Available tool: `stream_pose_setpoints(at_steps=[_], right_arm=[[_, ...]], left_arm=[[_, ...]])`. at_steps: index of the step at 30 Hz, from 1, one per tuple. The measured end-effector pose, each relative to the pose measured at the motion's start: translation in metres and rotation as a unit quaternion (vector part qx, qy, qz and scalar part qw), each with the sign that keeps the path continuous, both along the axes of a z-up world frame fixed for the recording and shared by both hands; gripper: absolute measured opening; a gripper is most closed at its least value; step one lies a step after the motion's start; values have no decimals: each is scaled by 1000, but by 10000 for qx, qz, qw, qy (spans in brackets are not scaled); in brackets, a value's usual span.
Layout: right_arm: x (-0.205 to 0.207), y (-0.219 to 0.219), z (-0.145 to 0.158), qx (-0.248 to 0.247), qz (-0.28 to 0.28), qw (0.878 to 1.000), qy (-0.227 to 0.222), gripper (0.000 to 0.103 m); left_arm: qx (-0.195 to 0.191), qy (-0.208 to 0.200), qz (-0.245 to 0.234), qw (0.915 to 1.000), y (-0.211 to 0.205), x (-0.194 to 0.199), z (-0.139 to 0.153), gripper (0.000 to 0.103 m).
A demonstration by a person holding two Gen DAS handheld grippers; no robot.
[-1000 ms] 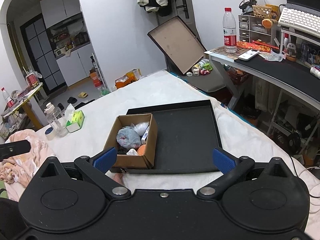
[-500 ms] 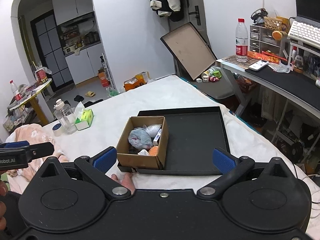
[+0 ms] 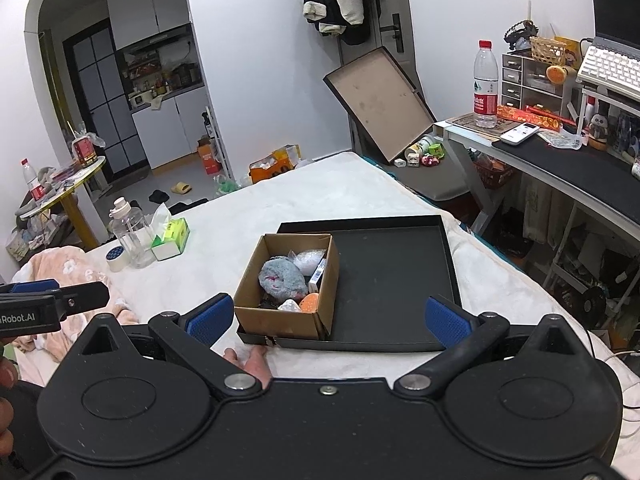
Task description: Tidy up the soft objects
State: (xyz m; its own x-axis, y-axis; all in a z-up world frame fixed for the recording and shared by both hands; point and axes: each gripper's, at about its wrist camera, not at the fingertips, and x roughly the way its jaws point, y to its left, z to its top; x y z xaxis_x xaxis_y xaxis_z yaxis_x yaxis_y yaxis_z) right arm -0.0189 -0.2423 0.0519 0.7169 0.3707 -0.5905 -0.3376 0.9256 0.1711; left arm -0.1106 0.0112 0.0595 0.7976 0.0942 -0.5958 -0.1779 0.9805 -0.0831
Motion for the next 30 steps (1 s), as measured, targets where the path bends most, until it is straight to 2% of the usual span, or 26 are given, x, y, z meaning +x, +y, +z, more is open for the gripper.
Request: stream_pose_setpoints(at_steps=[30], right_arm=[[-2,4,0,-87,21,10000,-33,103]], left_arm=[[33,-27,-16,10000,2,-1,-1,95]])
